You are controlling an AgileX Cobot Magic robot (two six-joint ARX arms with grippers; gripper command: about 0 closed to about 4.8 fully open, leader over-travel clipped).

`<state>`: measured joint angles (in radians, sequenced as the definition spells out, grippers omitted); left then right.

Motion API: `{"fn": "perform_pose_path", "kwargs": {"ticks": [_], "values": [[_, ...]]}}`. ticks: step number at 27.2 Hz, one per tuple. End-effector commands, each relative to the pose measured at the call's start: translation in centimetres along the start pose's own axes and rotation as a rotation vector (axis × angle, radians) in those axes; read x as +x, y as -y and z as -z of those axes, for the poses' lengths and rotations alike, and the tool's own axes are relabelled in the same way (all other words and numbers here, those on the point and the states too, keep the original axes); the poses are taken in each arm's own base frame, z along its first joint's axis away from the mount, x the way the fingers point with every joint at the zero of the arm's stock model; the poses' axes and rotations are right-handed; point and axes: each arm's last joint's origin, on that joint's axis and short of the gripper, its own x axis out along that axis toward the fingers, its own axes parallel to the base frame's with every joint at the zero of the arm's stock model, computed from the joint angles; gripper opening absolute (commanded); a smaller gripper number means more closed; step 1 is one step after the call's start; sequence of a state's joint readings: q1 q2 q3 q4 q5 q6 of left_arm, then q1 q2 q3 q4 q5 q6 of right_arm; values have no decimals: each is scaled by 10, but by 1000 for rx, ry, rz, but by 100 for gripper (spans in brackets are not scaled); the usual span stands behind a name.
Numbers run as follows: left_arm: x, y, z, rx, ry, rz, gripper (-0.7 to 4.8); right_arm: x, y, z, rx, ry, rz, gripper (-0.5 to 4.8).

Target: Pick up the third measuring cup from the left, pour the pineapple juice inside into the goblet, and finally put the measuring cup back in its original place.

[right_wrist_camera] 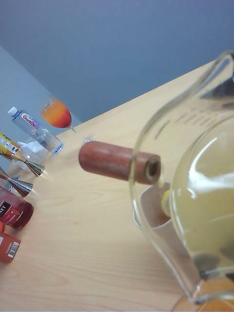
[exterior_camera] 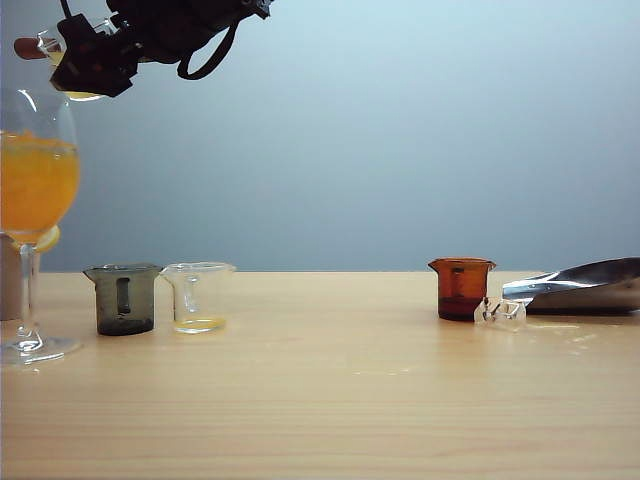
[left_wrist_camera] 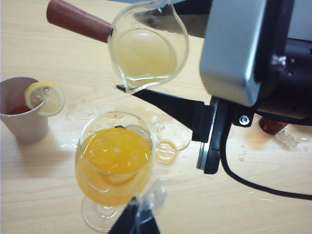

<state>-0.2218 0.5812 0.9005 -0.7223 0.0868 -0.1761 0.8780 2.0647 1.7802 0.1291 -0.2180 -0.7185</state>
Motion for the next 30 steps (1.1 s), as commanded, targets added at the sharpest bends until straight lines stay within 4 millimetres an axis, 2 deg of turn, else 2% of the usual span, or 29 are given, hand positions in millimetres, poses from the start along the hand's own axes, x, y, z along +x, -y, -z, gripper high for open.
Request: {"fn": "perform_pose_path", "kwargs": {"ticks": [1,12,30], "values": [[-2,1,-2,1,12,6,-6,-2,3,-11,-38,44,23,-6],[-2,0,-2,1,12,-2,-6,0,-3,-14,-163,42,32,-6],[-2,0,-1,1,5,-3,-6,0,-3,-15,-240,41,31,-6]]}}
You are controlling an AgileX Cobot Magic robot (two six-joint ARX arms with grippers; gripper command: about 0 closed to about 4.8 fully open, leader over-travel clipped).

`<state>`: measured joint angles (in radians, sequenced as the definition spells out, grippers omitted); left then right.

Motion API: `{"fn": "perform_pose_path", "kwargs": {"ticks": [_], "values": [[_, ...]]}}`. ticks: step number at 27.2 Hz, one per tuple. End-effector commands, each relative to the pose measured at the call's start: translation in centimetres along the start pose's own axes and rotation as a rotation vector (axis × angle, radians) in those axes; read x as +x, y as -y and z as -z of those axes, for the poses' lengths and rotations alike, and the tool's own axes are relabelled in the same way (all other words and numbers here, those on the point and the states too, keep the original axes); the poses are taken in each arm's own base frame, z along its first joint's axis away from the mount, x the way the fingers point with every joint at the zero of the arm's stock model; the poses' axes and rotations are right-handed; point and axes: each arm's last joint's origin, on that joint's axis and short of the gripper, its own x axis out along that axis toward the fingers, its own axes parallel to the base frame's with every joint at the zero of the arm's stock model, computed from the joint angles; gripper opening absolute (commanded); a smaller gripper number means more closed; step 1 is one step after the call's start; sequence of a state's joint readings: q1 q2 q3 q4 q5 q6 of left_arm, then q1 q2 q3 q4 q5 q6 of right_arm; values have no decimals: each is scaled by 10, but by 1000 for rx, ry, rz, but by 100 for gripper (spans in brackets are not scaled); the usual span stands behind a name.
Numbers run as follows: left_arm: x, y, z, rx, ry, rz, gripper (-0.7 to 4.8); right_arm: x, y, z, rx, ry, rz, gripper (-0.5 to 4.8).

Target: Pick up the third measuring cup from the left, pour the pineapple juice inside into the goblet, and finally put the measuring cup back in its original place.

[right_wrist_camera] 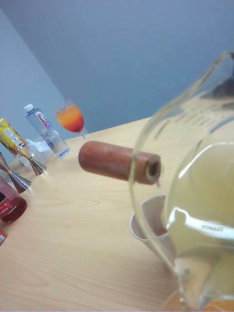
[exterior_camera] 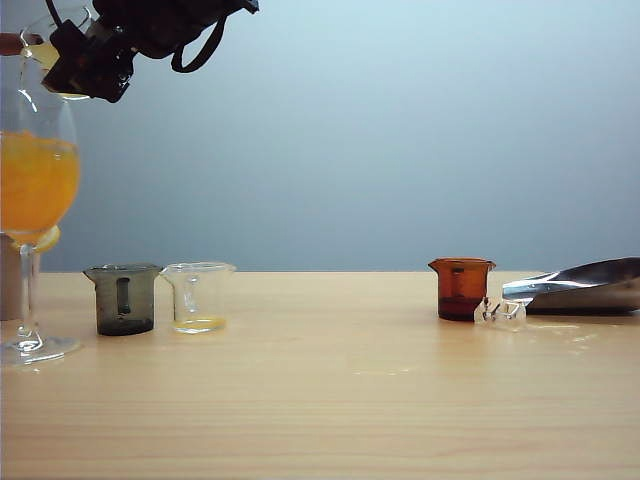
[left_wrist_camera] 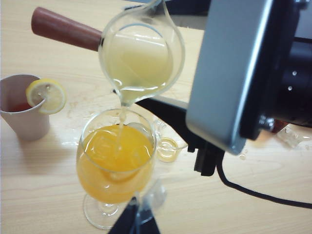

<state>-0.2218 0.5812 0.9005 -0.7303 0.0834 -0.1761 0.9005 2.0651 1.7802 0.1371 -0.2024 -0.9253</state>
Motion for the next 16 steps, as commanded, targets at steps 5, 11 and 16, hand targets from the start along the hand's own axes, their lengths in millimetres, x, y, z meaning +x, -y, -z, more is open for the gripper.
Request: {"fn": "perform_pose_path", "kwargs": {"ticks": [5,11,16], "values": [[-2,0,-2,1,12,1,-6,-2,6,-7,-37,28,34,-6],[-2,0,-1,1,8,0,-6,-2,6,-7,-60,28,36,-6],[-2,0,1,0,-10,-20,-6,-2,6,-7,-62,28,36,-6]]}}
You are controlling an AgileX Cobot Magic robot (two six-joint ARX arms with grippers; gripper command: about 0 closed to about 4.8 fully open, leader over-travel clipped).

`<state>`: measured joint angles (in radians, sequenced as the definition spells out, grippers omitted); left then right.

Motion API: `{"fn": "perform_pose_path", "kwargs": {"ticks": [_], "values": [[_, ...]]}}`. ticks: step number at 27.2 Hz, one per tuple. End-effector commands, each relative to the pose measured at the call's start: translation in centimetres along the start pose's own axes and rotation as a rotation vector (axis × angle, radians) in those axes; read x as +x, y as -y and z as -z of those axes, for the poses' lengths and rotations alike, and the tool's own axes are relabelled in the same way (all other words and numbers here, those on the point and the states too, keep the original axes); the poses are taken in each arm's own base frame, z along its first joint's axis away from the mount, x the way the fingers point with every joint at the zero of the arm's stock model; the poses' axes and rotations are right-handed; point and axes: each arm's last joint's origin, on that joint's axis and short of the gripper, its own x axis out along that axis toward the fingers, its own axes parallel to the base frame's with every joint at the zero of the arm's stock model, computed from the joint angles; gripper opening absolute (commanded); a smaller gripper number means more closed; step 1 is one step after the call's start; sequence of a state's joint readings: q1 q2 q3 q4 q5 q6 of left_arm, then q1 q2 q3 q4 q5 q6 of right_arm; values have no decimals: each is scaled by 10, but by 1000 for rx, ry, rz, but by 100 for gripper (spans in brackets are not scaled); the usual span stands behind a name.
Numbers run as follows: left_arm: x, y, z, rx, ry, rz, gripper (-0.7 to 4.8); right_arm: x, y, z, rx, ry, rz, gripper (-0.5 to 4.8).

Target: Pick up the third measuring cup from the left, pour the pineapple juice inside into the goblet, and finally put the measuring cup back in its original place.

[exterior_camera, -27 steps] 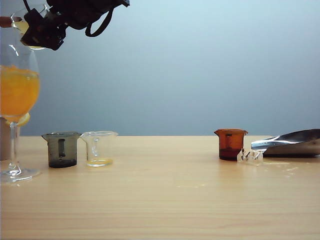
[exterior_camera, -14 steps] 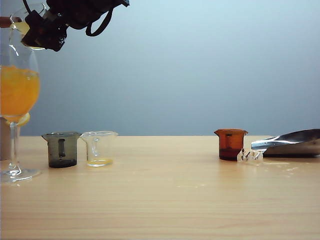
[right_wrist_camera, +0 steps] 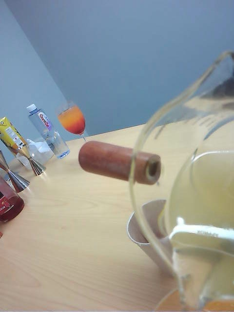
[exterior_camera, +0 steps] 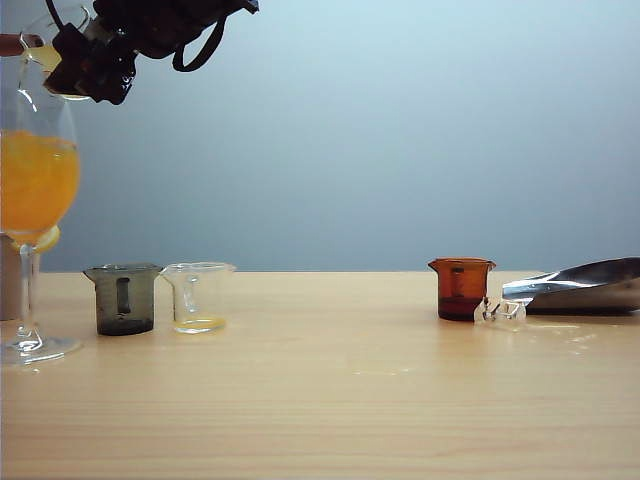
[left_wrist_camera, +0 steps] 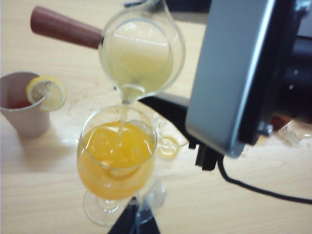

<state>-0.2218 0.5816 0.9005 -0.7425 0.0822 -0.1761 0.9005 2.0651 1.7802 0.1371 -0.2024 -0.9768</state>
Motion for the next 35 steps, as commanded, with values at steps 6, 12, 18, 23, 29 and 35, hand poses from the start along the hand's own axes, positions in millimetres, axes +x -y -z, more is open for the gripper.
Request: {"fn": "perform_pose_path", "kwargs": {"ticks": [6,12,18,23,29,35], "values": [[-2,0,0,3,0,-17,-6,-2,6,-6,-57,26,37,-6],[-2,0,0,3,-2,-18,-6,-2,6,-8,-115,34,45,-6],[-1,0,0,3,-2,-18,-6,-1,5,-10,-169,38,46,-6],[-1,0,0,3,-2,-18,-6,-1,4,-11,-225,39,46,-6],[-1,0,0,3,-2,-18,-6,-1,3,-13,-306,42,48,-6],[-1,0,0,3,-2,-17,-6,-1,3,-13,-379,40,52,-6]]}}
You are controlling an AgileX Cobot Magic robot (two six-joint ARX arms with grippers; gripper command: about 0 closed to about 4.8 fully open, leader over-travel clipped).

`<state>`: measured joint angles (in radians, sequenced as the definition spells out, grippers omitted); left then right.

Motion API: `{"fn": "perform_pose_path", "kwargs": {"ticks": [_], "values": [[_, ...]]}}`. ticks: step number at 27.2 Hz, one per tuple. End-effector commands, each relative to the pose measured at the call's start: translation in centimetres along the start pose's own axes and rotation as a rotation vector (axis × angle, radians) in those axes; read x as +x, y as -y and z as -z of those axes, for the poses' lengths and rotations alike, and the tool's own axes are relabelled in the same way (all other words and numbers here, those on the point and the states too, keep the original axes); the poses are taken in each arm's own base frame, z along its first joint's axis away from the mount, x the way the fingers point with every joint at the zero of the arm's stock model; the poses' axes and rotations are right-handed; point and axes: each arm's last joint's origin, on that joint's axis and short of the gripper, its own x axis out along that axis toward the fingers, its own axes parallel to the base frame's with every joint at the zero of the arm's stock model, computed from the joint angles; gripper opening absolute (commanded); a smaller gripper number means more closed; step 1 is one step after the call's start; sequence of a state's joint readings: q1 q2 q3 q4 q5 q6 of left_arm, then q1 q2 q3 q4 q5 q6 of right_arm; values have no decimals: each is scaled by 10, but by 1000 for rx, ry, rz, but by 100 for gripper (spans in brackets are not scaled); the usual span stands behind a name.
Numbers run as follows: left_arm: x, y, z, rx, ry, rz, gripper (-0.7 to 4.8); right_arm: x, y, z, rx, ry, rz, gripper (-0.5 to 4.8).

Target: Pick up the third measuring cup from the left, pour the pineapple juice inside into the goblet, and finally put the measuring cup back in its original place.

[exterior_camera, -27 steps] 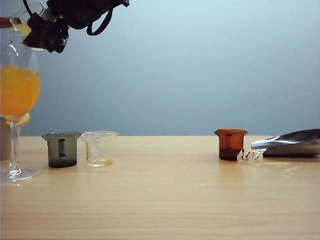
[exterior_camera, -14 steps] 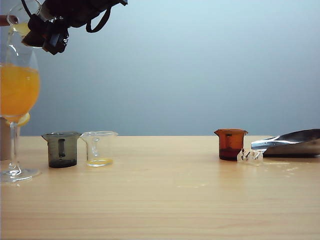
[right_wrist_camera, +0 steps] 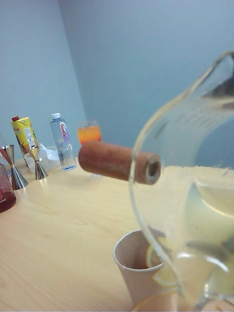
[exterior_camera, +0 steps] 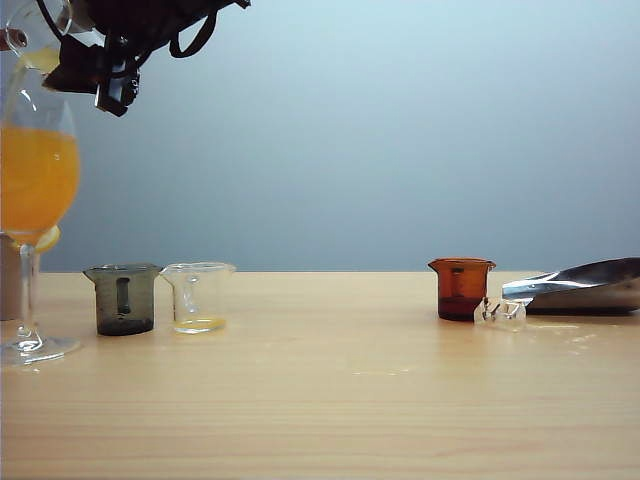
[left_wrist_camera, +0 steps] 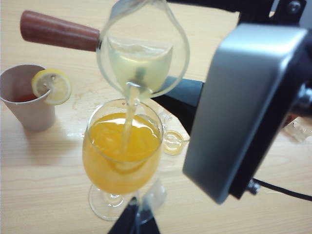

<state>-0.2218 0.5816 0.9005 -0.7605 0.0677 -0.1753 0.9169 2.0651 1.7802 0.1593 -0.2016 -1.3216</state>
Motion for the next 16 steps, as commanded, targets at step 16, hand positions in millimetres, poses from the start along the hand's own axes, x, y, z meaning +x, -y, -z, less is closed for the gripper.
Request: {"fn": "perform_pose_path", "kwargs": {"ticks": [16], "values": [[-1,0,-2,3,13,0,-6,-2,7,-3,-197,-2,37,-6]]}}
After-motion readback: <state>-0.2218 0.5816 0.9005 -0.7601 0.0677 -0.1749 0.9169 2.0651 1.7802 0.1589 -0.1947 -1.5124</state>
